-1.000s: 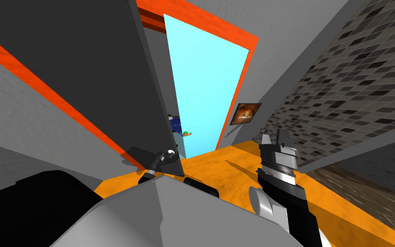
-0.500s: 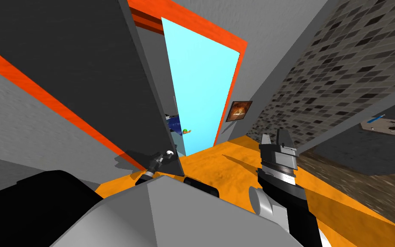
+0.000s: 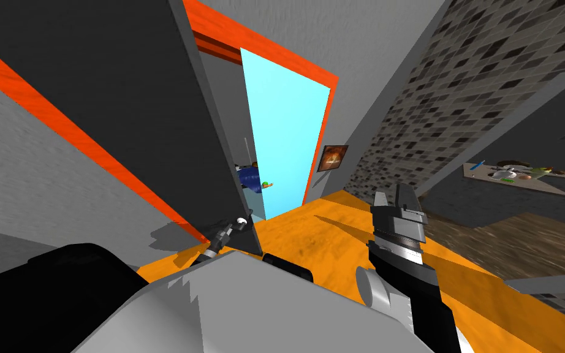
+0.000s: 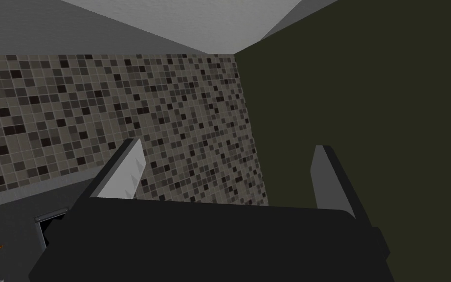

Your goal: Pull the door open

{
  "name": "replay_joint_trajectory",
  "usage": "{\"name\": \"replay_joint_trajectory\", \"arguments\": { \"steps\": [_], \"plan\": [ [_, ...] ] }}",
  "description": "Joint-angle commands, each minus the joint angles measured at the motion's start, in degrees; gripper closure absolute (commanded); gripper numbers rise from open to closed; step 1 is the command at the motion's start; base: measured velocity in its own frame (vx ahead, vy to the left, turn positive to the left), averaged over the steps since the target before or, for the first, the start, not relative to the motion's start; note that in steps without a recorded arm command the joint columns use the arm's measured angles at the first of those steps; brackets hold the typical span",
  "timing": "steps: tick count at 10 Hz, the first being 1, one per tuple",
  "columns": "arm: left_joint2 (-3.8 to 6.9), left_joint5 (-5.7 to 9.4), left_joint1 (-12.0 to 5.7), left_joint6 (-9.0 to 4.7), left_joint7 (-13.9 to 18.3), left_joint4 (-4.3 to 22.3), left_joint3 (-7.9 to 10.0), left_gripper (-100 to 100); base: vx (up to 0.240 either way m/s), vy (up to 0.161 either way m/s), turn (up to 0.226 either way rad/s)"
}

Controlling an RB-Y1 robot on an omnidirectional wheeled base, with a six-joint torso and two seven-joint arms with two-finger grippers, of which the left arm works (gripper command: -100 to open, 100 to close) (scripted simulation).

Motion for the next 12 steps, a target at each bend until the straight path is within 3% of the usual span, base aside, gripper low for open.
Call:
{"name": "replay_joint_trajectory", "arguments": {
  "steps": [1, 2, 3, 5, 8, 9, 12],
  "plan": [
    [-0.14, -0.39, -0.08, -1.64, 0.33, 0.78, -0.67, 100, -0.133, 0.026, -0.093],
    [0.11, -0.07, -0.17, -0.89, 0.12, 0.85, -0.09, 100, -0.057, 0.024, -0.014],
    [-0.04, -0.75, -2.01, -0.53, 0.23, 2.22, -0.34, 100, -0.133, 0.025, -0.030],
    [-0.18, -1.25, -3.46, -0.17, 0.30, 3.13, -0.51, 100, -0.173, -0.012, -0.040],
    [-0.61, -2.72, -7.86, 0.91, 0.54, 5.86, -1.01, 100, -0.237, 0.041, -0.049],
    [-0.61, -2.72, -7.86, 0.91, 0.54, 5.86, -1.01, 100, -0.138, 0.017, -0.016],
    [-0.89, -3.66, -10.74, 1.56, 0.71, 7.63, -1.31, 100, -0.106, 0.022, -0.026]
  ]
}}
